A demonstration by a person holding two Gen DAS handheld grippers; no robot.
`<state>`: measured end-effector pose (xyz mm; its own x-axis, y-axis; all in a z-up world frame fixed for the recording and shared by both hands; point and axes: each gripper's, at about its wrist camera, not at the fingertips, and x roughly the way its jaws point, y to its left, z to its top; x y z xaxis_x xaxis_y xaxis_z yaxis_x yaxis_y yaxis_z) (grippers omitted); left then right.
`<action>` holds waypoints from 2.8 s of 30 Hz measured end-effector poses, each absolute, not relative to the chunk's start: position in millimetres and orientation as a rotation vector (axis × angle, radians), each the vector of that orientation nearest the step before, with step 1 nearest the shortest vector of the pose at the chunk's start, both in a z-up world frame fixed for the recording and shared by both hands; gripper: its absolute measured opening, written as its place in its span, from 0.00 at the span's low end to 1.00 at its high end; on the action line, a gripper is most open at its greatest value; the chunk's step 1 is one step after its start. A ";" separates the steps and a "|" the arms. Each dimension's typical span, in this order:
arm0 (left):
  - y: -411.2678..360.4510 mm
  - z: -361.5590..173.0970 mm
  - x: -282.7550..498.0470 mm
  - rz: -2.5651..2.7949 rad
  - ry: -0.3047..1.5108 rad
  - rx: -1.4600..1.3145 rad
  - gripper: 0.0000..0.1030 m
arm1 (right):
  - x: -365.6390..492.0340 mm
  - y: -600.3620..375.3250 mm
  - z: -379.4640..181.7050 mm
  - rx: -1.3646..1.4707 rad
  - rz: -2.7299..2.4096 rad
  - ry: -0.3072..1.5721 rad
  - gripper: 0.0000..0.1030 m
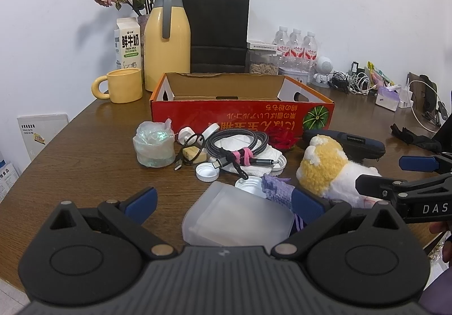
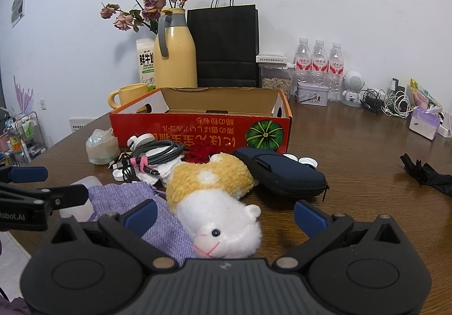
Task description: Organize objects
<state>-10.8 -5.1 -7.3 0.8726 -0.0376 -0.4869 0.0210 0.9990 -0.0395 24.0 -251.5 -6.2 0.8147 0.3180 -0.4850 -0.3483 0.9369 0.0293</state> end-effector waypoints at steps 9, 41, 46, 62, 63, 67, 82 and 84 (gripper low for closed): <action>-8.0 -11.8 -10.8 -0.050 0.538 -0.033 1.00 | 24.6 -249.7 -14.5 -0.069 0.365 0.521 1.00; -7.3 -39.4 6.9 -0.102 0.646 -0.022 1.00 | 71.5 -242.2 -36.4 -0.094 0.554 0.600 0.64; -7.6 -43.7 0.6 -0.117 0.653 -0.002 1.00 | 69.1 -243.1 -37.7 -0.092 0.557 0.588 0.60; -1.7 -45.8 -27.6 -0.082 0.548 0.015 0.97 | 54.4 -241.1 -37.0 -0.133 0.548 0.521 0.49; 1.1 -44.3 -30.0 -0.080 0.539 0.005 0.97 | 53.2 -241.8 -37.0 -0.135 0.548 0.517 0.49; 2.0 -44.8 -27.3 -0.075 0.538 0.021 0.97 | 48.7 -244.3 -35.6 -0.141 0.548 0.501 0.48; 1.5 -39.6 -5.3 -0.086 0.505 0.009 0.84 | 39.7 -239.8 -17.8 -0.161 0.558 0.423 0.47; 7.6 -34.6 -8.4 -0.056 0.480 -0.002 0.84 | 39.4 -239.0 -14.3 -0.172 0.554 0.403 0.47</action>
